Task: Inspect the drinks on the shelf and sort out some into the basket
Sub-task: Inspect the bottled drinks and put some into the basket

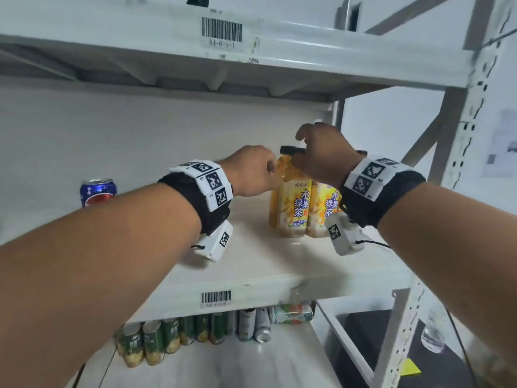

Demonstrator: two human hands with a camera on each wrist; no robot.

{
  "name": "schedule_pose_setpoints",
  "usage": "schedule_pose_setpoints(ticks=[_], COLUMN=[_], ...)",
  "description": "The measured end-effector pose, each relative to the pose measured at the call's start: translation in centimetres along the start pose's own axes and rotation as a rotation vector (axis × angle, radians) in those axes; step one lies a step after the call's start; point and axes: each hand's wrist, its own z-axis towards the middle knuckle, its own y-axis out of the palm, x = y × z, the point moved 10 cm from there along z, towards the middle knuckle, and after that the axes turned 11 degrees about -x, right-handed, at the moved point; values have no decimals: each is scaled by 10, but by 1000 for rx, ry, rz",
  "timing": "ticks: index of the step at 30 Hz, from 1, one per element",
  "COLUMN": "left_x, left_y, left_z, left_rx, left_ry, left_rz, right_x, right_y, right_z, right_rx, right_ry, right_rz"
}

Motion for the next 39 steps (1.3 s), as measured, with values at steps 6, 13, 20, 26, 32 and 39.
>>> schedule_pose_setpoints(ticks=[6, 13, 20, 26, 32, 39], left_x=[-14, -37, -110, -174, -209, -206], left_y=[6, 4, -29, -29, -29, -14], left_z=[32, 28, -4, -18, -20, -26], left_rx=[-4, -78, 78, 116, 159, 52], left_ry=[-29, -20, -79, -113, -146, -69], left_rz=[-44, -108, -187, -306, -368, -514], right_x=[-6, -35, -87, -112, -127, -122], right_y=[25, 24, 40, 125, 166, 172], right_z=[34, 42, 60, 98, 114, 102], right_rx=[-113, 36, 203, -87, -208, -217], right_ry=[-50, -128, -163, 59, -4, 23], right_rz=[-152, 39, 473, 915, 1010, 1048])
